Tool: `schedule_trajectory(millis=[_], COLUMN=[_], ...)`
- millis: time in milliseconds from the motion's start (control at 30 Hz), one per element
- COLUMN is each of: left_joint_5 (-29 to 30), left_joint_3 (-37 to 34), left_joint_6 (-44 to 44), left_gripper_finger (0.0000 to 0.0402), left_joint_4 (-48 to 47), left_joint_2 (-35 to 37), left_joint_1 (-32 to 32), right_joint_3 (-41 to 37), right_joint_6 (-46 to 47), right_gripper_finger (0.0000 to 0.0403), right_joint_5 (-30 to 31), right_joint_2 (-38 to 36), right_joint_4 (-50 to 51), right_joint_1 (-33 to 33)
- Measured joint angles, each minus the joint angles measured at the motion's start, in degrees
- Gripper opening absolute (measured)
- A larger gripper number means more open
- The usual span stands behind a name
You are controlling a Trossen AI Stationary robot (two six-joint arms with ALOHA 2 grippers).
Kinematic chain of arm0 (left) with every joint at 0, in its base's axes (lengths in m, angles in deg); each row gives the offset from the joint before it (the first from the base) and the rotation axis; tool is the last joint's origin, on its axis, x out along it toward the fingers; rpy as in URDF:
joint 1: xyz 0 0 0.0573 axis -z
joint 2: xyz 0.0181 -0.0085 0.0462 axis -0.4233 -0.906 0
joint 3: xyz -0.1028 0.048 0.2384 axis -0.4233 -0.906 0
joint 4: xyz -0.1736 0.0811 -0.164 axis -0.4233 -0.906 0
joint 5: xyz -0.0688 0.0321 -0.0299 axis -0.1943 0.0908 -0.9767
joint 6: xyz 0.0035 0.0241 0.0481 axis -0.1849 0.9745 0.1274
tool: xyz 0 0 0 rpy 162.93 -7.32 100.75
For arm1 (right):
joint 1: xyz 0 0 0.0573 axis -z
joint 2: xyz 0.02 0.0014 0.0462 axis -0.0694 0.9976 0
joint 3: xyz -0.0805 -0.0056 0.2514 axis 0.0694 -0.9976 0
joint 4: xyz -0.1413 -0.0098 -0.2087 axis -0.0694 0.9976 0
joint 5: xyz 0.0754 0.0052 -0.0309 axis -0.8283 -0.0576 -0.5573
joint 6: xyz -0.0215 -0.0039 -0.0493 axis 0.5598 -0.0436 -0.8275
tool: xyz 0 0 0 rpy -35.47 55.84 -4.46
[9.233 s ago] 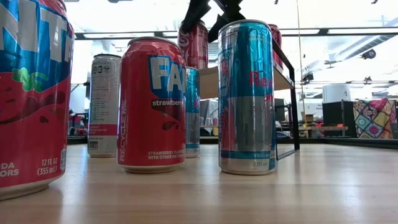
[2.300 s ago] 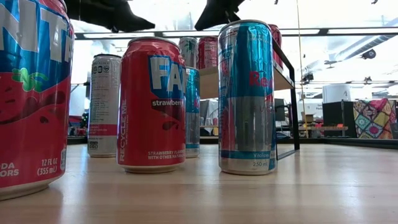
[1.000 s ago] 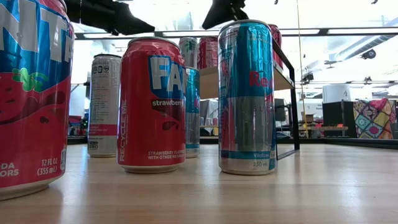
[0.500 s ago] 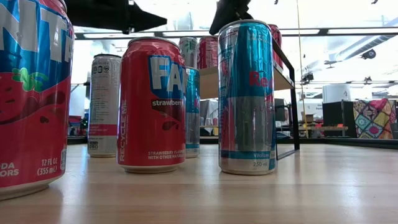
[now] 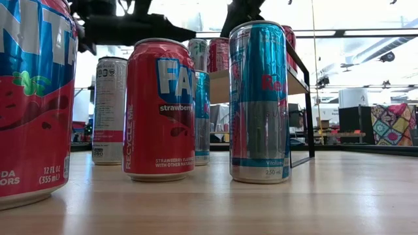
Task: Place canned beverage on shelf
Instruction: Put the red/white soda can on the shelf
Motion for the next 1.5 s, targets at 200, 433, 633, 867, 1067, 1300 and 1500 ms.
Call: schedule_trajectory(millis=[200, 433, 633, 867, 1067, 1300, 1500], left_joint_5=[1.3, 3.5, 3.5, 3.5, 3.0, 2.5, 0.8], left_joint_3=[3.4, 4.4, 4.4, 4.4, 4.4, 4.4, 4.4], left_joint_6=[-0.1, 0.2, 0.2, 0.2, -0.2, -0.5, -1.1], left_gripper_finger=[0.0, 0.0, 0.0, 0.0, 0.0, 0.0, 0.0], left_joint_4=[-0.2, -0.1, -0.2, -0.5, -0.7, -1.0, -1.0], left_joint_2=[-5.8, -7.8, -7.8, -7.8, -7.8, -7.8, -7.8], left_joint_1=[0.0, -0.5, -0.5, -0.5, -0.5, -0.5, -0.6], right_joint_3=[0.0, 0.0, -0.3, -1.1, -1.2, -1.2, -1.2], right_joint_6=[-0.4, -0.3, -0.2, 0.4, 0.2, -2.0, -5.6], right_gripper_finger=[0.0009, 0.0009, 0.0009, 0.0009, 0.0009, 0.0009, 0.0009], right_joint_5=[0.0, -0.1, -0.1, -0.3, -0.1, 0.0, 0.0], right_joint_2=[0.3, 0.3, 0.3, 1.0, 2.6, 2.9, 2.8], right_joint_4=[0.0, 0.3, 0.2, -1.0, -2.4, -3.2, -3.7], right_joint_1=[0.0, 0.0, -0.5, -1.3, -1.7, -1.6, -1.6])
